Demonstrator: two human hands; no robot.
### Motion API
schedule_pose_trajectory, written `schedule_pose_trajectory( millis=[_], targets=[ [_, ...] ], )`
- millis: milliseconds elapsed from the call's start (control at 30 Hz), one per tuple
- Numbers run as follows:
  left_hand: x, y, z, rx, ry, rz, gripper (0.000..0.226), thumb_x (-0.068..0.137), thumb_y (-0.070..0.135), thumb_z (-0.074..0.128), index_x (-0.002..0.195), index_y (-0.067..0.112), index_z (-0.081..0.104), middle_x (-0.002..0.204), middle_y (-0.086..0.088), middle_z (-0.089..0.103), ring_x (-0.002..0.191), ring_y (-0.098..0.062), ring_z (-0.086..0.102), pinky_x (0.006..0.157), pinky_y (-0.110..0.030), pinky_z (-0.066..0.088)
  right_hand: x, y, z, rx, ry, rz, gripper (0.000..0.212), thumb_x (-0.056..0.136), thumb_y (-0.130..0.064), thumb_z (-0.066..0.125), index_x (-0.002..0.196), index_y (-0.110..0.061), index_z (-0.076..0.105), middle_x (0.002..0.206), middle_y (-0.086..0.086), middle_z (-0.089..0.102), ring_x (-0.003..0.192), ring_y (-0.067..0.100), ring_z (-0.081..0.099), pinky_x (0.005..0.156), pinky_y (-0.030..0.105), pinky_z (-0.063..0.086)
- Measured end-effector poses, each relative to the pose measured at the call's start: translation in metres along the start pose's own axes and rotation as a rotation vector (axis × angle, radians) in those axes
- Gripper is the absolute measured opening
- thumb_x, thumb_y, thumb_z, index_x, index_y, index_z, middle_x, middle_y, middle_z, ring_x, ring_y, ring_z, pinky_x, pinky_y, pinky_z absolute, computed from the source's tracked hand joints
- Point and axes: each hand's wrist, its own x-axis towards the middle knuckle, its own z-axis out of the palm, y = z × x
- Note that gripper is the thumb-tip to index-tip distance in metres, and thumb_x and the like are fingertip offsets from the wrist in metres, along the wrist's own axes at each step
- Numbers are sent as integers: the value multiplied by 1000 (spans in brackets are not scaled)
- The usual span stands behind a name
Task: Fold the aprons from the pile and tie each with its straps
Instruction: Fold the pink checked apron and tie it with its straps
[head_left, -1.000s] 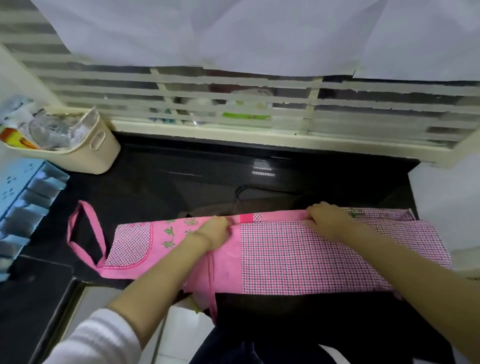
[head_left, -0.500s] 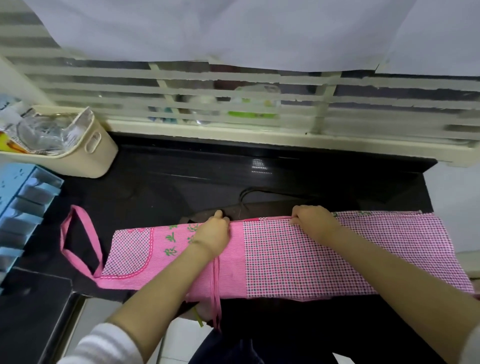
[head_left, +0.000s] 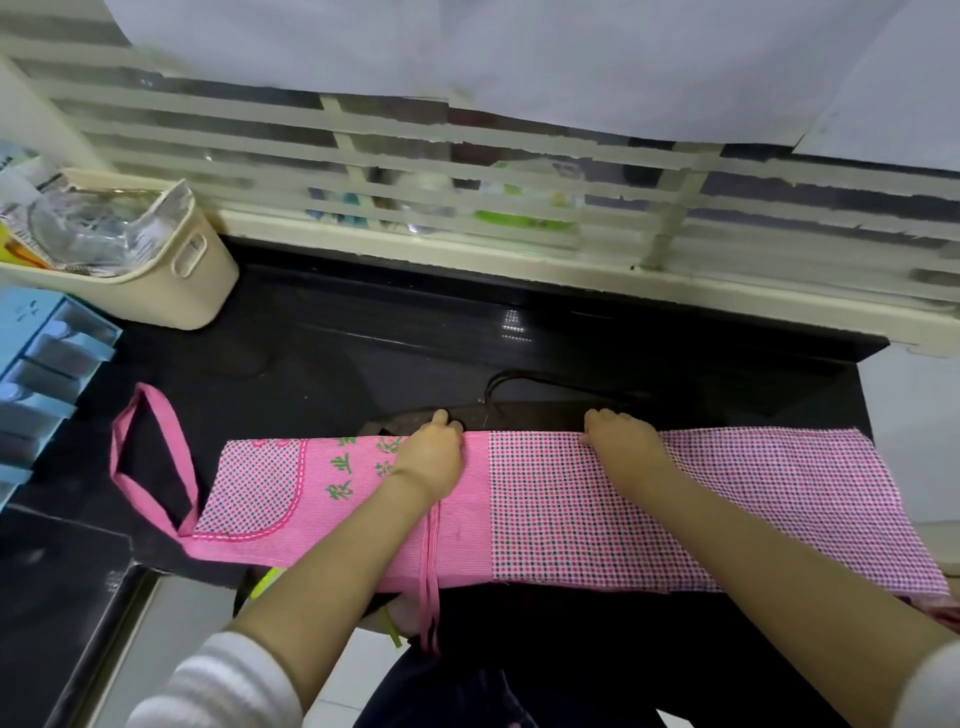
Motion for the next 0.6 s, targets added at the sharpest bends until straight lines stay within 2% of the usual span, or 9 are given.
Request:
schedule_pose_trajectory(
  millis=[67, 133, 167, 233, 300, 400, 500, 567, 600],
  targets=[
    [0, 1, 1, -2, 11, -3, 22, 97, 10, 39, 112, 3, 54, 124, -12, 43, 107, -31, 54, 82, -39, 43, -7, -8, -3, -8, 99, -68, 35, 95, -12, 46, 130, -11, 40, 132, 9, 46, 119, 23, 45, 98, 32, 40],
    [-1, 1, 2, -10, 23, -13, 23, 97, 9, 39, 112, 3, 54, 123, -13, 43, 107, -31, 54, 82, -40, 43, -17, -22, -5, 66, 165, -241, 37, 95, -8, 43, 132, -14, 40, 135, 7, 43, 123, 21, 42, 104, 30, 34],
    [-1, 1, 2, -18, 28, -20, 23, 97, 9, 39, 112, 3, 54, 123, -13, 43, 107, -31, 54, 82, -40, 42, -22, -32, -5, 103, 143, -348, 41, 96, -8, 41, 136, -16, 38, 141, 5, 40, 129, 20, 37, 110, 30, 28],
    [-2, 0, 2, -64, 36, -42, 21, 95, 8, 41, 112, 2, 52, 123, -14, 43, 109, -32, 53, 84, -42, 42, -29, -51, -2, 95, 54, -511, 48, 98, -10, 36, 145, -18, 29, 154, 2, 23, 143, 19, 17, 117, 33, 9],
    [-6, -1, 1, -115, 58, -55, 23, 91, 8, 47, 113, 3, 47, 122, -16, 42, 112, -34, 48, 86, -43, 40, -27, -60, 3, 72, -41, -516, 52, 100, -15, 34, 150, -21, 18, 159, 0, 7, 147, 19, -2, 117, 38, -1],
    [-17, -11, -5, -30, 63, -67, 37, 87, 10, 54, 121, 5, 40, 124, -16, 38, 115, -33, 42, 90, -41, 39, -21, -60, 2, 41, -115, -481, 57, 101, -23, 36, 151, -23, 10, 160, -2, 0, 146, 21, -5, 118, 40, 2],
    [-26, -27, -23, -1, -26, -132, 36, 90, 15, 54, 123, 5, 44, 124, -17, 45, 116, -34, 47, 92, -40, 40, -17, -60, -4, -1, -112, -508, 60, 100, -28, 41, 151, -23, 11, 159, -2, 3, 147, 20, 1, 118, 36, 6],
    [-25, -36, -43, -78, -109, -182, 26, 88, 11, 53, 112, 4, 58, 114, -16, 59, 107, -32, 57, 87, -35, 44, -16, -60, -5, 14, -113, -509, 62, 99, -28, 44, 151, -23, 12, 159, -2, 5, 147, 20, 3, 118, 34, 6],
    [-23, -39, -53, -187, -165, -208, 19, 84, 7, 54, 99, 5, 66, 101, -16, 64, 95, -31, 61, 81, -33, 47, -16, -60, -5, 17, -113, -510, 62, 98, -28, 44, 151, -23, 12, 159, -2, 5, 146, 20, 3, 117, 33, 5]
  ],
)
